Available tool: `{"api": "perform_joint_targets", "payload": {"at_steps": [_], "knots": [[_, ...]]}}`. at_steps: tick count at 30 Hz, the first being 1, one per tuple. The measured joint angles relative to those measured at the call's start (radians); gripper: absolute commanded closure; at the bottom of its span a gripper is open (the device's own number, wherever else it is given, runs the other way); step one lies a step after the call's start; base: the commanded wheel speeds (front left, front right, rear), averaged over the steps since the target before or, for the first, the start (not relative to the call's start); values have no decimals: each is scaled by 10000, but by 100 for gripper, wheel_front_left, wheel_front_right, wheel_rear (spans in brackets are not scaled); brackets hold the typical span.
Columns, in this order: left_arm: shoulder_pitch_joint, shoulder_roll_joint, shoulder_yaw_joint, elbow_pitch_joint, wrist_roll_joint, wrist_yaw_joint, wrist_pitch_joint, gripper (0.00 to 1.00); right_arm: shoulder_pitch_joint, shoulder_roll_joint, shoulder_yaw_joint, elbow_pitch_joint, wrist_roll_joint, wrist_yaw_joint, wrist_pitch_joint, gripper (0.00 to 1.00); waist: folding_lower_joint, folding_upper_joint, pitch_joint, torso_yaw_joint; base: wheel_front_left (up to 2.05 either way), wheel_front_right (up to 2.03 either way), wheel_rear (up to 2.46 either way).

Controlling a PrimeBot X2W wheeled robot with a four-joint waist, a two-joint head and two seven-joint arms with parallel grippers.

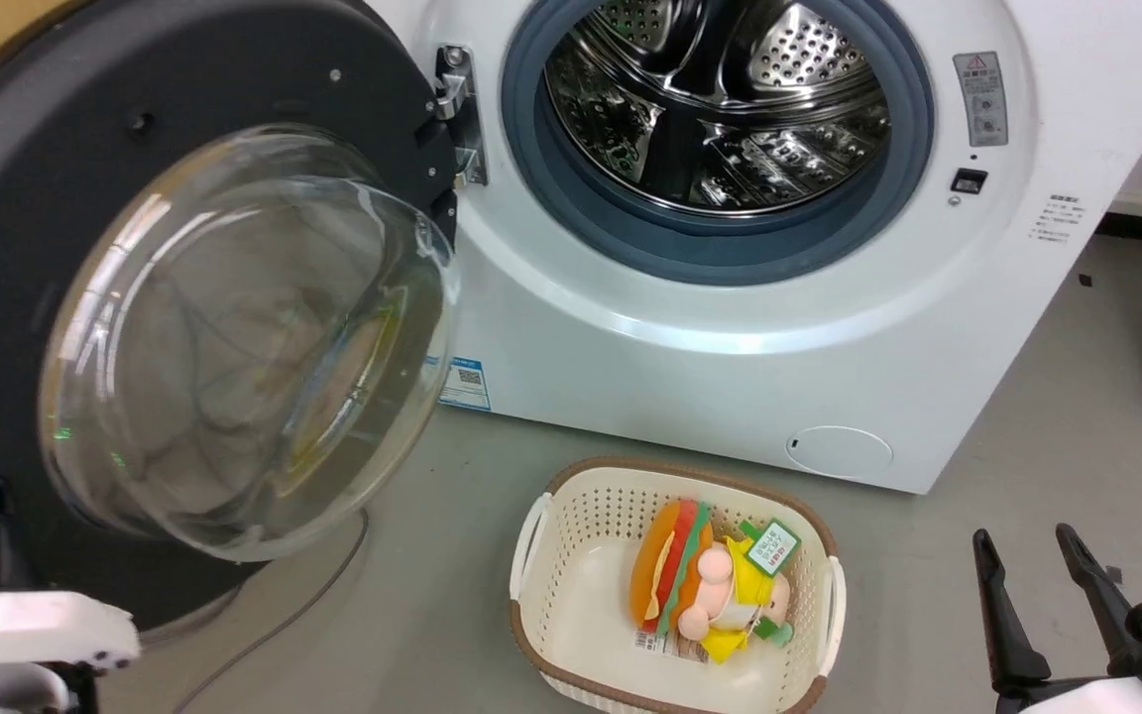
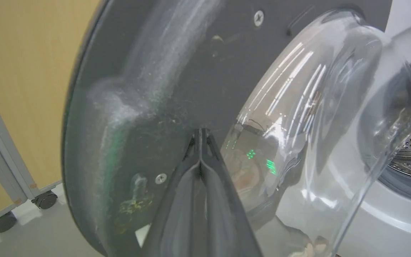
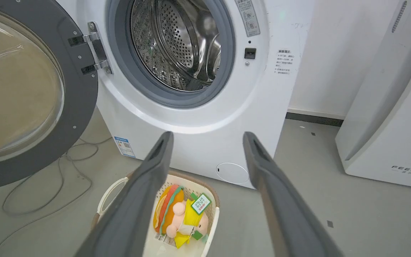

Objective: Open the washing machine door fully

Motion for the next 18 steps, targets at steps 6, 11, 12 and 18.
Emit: {"api": "perform_joint_targets", "payload": {"at_steps": [6, 11, 12, 18], "knots": [[-844, 449, 545, 1553, -13, -535, -90, 100, -22, 0, 40, 102, 15, 0, -2, 0, 0, 0, 89, -171, 0, 0, 0], [-1098, 422, 871, 1964, 320, -731, -98, 100, -31, 0, 38, 192, 50, 0, -15, 0, 0, 0, 46, -273, 0, 0, 0], [-1097, 364, 926, 1939, 431, -734, -98, 100, -31, 0, 27, 213, 56, 0, -17, 0, 0, 0, 30, -281, 0, 0, 0], [-496, -357, 1214, 1262, 957, -815, -100, 100, -25, 0, 8, 399, 240, 0, -75, 0, 0, 0, -147, -267, 0, 0, 0]]}}
